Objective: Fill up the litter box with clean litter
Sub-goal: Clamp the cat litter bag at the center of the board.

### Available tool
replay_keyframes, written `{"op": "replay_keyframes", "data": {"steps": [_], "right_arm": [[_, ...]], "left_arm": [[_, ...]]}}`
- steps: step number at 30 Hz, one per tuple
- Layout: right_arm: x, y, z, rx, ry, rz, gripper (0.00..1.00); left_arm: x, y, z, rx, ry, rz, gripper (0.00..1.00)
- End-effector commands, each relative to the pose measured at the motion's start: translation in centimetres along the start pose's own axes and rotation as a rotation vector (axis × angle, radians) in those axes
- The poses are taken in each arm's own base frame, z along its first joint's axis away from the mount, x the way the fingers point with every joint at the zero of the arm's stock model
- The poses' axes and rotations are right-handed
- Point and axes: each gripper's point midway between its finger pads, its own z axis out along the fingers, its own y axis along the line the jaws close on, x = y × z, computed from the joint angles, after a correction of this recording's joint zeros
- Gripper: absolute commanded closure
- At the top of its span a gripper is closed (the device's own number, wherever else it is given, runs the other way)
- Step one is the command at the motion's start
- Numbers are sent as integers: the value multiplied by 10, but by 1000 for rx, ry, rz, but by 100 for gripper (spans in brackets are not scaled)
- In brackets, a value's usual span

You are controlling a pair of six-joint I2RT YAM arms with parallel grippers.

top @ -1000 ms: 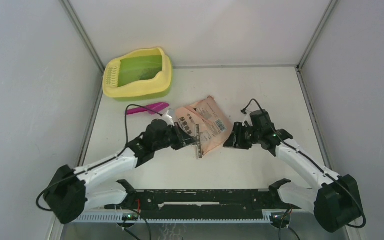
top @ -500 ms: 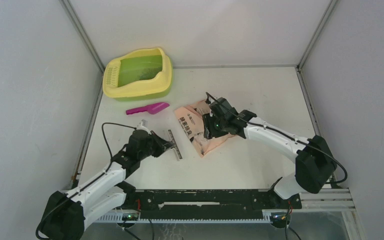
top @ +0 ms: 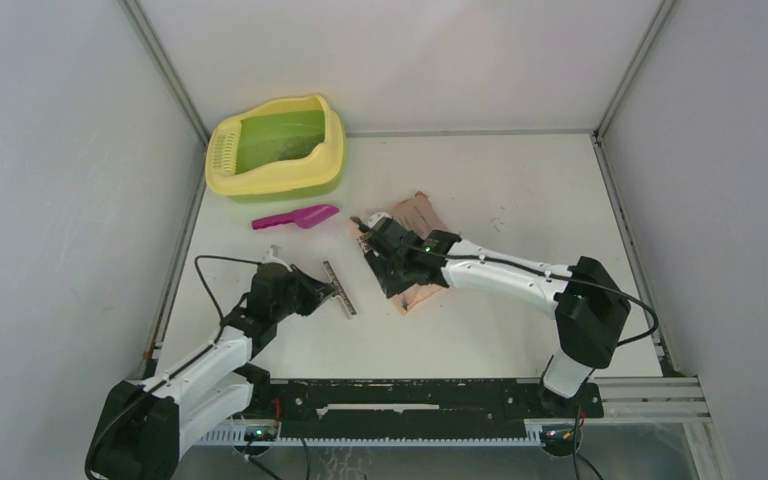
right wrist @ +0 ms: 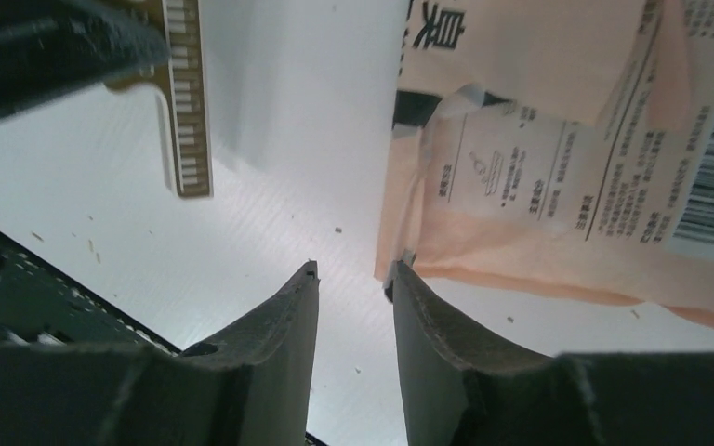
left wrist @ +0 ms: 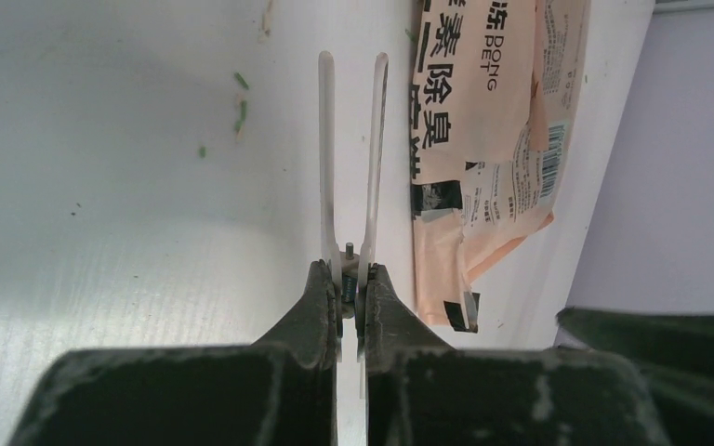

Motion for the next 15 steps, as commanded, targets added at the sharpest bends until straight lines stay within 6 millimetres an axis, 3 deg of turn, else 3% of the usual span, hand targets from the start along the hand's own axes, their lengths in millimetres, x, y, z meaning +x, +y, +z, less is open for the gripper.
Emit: {"op": "replay_keyframes", "data": {"steps": [1,3,6,12,15], "right_arm": [[11,4,-4,134,-11,-131,62],[18,18,-5,102,-16,-161,70],[35,30,0,48,24,-150,71],[68,36,14,-6,117,-21,65],[77,35,22,-29,140,78,55]], "left_arm": [[-5,-2,-1,41,-22,0,100],[-5,0,-1,39,-20,-3,100],[-5,0,-2,42,-18,-4,99],[-5,-1,-1,52,-12,-5,99],[-4,-2,-1,59,-9,-7,99]]}}
